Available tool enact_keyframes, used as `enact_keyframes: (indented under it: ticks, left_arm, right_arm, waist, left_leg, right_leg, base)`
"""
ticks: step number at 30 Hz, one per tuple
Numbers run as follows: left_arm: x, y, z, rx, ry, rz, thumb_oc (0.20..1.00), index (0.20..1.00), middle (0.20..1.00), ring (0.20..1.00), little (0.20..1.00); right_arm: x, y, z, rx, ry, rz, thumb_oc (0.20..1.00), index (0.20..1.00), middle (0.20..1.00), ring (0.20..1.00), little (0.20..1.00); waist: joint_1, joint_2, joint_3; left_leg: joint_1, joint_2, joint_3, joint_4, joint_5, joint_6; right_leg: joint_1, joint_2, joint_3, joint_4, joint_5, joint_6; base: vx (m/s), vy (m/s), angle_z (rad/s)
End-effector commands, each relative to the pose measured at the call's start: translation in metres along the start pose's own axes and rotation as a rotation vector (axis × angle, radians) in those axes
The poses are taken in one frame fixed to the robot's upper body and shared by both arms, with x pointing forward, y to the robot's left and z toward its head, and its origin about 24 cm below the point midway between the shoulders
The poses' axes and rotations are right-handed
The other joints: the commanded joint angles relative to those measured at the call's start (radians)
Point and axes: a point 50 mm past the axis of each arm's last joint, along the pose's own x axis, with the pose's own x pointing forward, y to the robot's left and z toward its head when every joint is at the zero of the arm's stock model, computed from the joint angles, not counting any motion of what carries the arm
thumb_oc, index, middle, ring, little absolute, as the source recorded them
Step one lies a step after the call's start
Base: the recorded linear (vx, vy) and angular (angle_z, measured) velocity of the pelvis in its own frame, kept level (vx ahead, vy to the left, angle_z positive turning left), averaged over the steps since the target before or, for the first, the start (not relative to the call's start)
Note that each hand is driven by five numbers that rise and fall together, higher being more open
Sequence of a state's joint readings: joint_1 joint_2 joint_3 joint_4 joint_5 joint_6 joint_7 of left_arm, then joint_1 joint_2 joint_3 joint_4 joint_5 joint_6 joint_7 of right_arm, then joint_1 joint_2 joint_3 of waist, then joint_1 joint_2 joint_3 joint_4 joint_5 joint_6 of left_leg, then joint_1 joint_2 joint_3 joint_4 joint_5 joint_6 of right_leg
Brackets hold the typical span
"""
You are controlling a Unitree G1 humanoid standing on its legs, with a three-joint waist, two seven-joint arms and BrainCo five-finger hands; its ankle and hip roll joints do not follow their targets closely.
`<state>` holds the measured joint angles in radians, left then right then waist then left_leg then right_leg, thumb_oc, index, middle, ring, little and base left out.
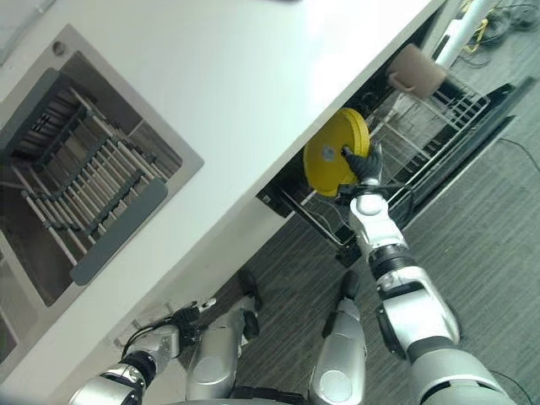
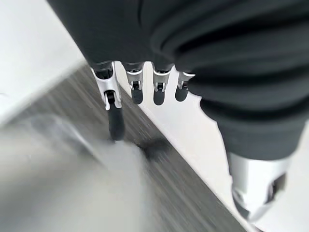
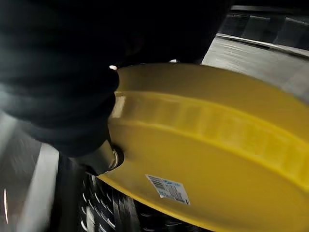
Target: Place the dishes in the dishwasher.
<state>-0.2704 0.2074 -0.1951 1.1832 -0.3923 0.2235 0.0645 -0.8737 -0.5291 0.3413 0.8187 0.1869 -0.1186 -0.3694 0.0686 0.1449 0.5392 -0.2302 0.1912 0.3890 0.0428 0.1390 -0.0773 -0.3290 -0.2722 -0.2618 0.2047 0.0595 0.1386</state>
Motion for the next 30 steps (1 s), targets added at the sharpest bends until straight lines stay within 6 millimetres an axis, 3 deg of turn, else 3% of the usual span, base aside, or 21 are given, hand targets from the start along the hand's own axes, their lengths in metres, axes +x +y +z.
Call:
enact_keyframes:
  ticks: [1,9,11,18,25,30]
  left_arm:
    - [-0.004,0.026,-0.059,0.056,0.216,0.053,1.0,1.0,1.0,1.0,1.0]
    - [-0.004,0.04,-0.044,0.045,0.178,0.076,1.0,1.0,1.0,1.0,1.0]
    - [-0.006,0.049,-0.043,0.063,0.175,0.083,1.0,1.0,1.0,1.0,1.0]
    - [-0.008,0.067,-0.044,0.131,0.163,0.126,1.0,1.0,1.0,1.0,1.0]
    - [-0.009,0.076,-0.043,0.149,0.148,0.139,1.0,1.0,1.0,1.0,1.0]
    - [-0.01,0.081,-0.042,0.169,0.15,0.162,1.0,1.0,1.0,1.0,1.0]
  right_arm:
    - [0.014,0.001,0.078,-0.065,-0.347,0.019,0.2,0.2,0.2,0.2,0.2]
    - [0.018,-0.018,0.085,-0.519,-0.533,-0.043,0.2,0.2,0.2,0.2,0.2]
    - [0.02,-0.026,0.095,-0.756,-0.654,-0.077,0.2,0.2,0.2,0.2,0.2]
    - [0.014,-0.022,0.102,-1.163,-0.944,-0.11,0.2,0.2,0.2,0.2,0.2]
    - [-0.001,0.001,0.096,-1.251,-1.201,-0.037,0.2,0.2,0.2,0.2,0.2]
    - [-0.011,0.022,0.079,-1.229,-1.252,0.127,0.2,0.2,0.2,0.2,0.2]
  waist:
    - [0.036,-0.045,-0.019]
    - [0.076,-0.047,-0.019]
    - [0.092,-0.046,-0.019]
    - [0.121,-0.058,-0.019]
    - [0.138,-0.064,-0.019]
    - [0.152,-0.074,-0.019]
  left_leg:
    - [-0.067,0.069,-0.159,0.16,-0.129,-0.056]
    - [-0.17,0.058,-0.199,0.235,-0.147,-0.034]
    - [-0.199,0.05,-0.212,0.252,-0.149,-0.03]
    - [-0.238,0.038,-0.229,0.288,-0.167,-0.017]
    - [-0.238,0.034,-0.221,0.297,-0.178,-0.007]
    - [-0.231,0.03,-0.225,0.308,-0.185,-0.003]
  right_leg:
    - [-0.092,-0.034,-0.079,0.207,-0.158,-0.026]
    - [-0.171,-0.04,-0.103,0.34,-0.224,-0.051]
    - [-0.185,-0.037,-0.112,0.357,-0.234,-0.056]
    - [-0.195,-0.037,-0.129,0.38,-0.248,-0.064]
    - [-0.183,-0.046,-0.142,0.4,-0.26,-0.065]
    - [-0.165,-0.052,-0.145,0.406,-0.263,-0.063]
  base:
    - [-0.01,-0.003,0.18]
    - [-0.03,-0.04,0.09]
    - [-0.08,-0.075,0.07]
    - [-0.06,-0.064,-0.02]
    - [-0.03,-0.034,0.11]
    - [0.0,-0.02,0.06]
